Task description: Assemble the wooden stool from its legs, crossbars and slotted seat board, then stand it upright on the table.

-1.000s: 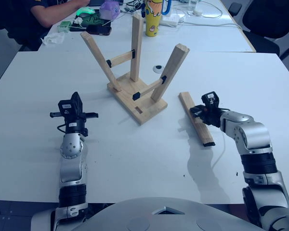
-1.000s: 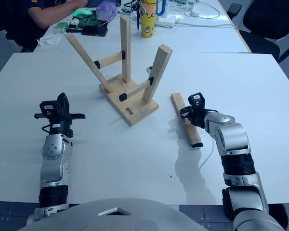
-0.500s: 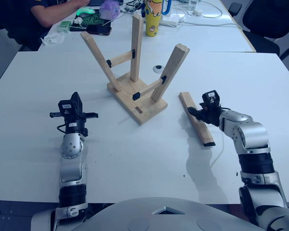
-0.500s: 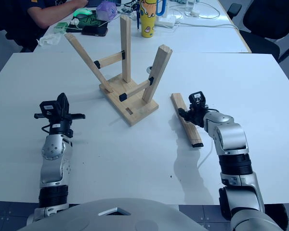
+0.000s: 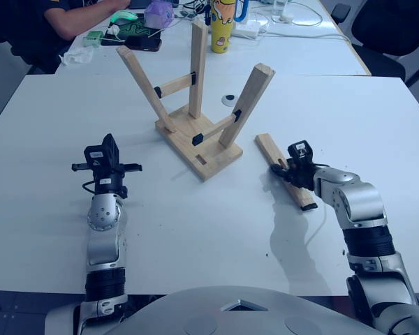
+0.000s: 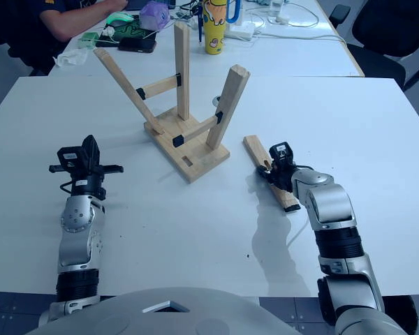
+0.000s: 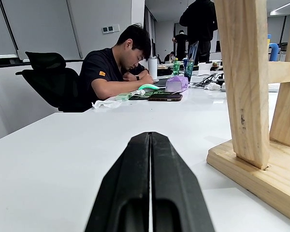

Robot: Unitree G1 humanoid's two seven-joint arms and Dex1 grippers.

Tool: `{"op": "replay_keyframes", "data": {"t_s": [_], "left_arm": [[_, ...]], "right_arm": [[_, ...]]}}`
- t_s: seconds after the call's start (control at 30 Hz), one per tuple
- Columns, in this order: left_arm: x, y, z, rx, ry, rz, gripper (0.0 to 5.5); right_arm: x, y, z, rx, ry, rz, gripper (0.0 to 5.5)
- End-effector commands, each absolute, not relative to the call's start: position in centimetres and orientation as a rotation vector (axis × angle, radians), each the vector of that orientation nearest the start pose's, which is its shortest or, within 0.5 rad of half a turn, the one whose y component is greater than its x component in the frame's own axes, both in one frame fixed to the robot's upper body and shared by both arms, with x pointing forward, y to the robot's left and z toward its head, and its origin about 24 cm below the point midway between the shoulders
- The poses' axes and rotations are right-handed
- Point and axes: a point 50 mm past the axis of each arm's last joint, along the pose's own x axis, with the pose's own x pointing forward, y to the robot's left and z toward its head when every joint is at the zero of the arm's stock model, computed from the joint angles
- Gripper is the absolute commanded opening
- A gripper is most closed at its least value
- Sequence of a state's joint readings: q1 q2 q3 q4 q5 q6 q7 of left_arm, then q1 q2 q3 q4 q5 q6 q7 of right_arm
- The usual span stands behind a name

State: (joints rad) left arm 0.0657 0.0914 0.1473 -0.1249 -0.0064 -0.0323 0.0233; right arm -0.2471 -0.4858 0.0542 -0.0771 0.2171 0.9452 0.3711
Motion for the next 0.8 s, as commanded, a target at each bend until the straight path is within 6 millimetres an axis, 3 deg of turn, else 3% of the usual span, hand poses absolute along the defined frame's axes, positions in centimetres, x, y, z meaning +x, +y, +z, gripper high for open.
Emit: {"op": "replay_keyframes", "data": {"t_s": [0.03,0.2,0.3,0.4,0.57,0.67,0.8], "left_arm": [[23.7,20.5,6.6,0.107,-0.108,0.177,0.00],[24.1,20.3,8.6,0.036,-0.192,0.159,0.00],[24.7,19.6,11.5,-0.082,-0.283,0.086,0.00],[25.0,18.1,14.4,-0.254,-0.347,-0.049,0.20],[24.2,15.2,18.7,-0.649,-0.382,-0.375,0.92],[22.9,13.5,20.3,-0.758,-0.367,-0.590,1.31],[21.8,12.2,21.0,-0.809,-0.301,-0.785,1.86]], "right_arm": [[28.8,-21.0,7.3,-0.168,0.543,0.249,2.06],[32.4,-21.8,15.3,-0.172,-0.012,0.081,2.06],[32.5,-20.0,20.5,-0.191,-0.323,0.174,2.06],[31.6,-17.3,23.7,-0.261,-0.528,0.333,2.06],[29.8,-13.4,25.7,-0.379,-0.686,0.589,2.06],[29.4,-12.3,25.3,-0.408,-0.671,0.707,2.06],[28.9,-11.4,24.3,-0.417,-0.642,0.854,2.06]]}}
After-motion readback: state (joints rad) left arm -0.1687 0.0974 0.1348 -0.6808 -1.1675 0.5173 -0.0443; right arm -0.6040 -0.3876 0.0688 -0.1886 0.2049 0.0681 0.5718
